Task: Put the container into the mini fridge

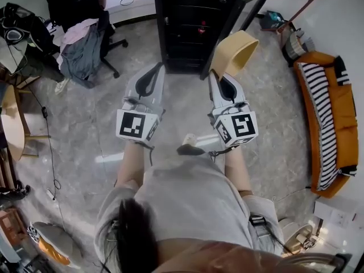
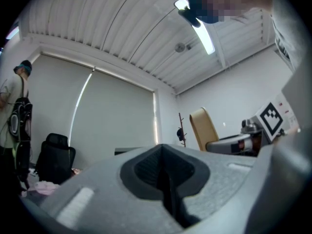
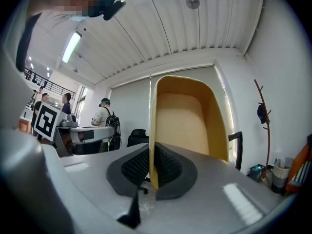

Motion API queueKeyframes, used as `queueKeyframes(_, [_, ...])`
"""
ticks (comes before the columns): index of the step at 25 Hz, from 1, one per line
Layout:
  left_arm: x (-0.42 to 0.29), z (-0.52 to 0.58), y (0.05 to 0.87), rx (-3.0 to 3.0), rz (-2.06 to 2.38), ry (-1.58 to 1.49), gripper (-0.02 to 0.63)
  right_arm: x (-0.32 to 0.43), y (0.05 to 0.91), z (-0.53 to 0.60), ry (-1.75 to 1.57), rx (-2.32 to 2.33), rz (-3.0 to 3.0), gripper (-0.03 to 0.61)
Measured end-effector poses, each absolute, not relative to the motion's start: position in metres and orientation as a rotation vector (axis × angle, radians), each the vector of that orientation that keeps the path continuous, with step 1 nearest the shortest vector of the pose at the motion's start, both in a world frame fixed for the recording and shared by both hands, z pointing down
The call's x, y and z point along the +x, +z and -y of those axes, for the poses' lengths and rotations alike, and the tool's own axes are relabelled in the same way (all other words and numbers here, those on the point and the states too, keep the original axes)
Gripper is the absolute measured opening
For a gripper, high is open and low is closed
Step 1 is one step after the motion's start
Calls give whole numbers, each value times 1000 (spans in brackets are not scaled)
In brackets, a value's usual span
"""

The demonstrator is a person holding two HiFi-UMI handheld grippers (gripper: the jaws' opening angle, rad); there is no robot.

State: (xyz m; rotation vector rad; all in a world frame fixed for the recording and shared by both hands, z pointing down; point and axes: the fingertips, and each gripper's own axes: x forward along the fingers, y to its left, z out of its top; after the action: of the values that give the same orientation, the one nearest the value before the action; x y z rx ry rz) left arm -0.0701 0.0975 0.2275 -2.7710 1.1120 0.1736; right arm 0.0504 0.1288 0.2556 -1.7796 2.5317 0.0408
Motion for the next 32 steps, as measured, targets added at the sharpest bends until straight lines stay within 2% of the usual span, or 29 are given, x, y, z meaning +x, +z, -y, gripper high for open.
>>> queueKeyframes(12, [-1,-31,225,-2733,-1227,192,3,113,262,-53,31,-1639,-2629,5])
queueKeyframes(32, [7,43,237,-2782,-1215,179,2,116,280,15,-46,-1674,-2623,5])
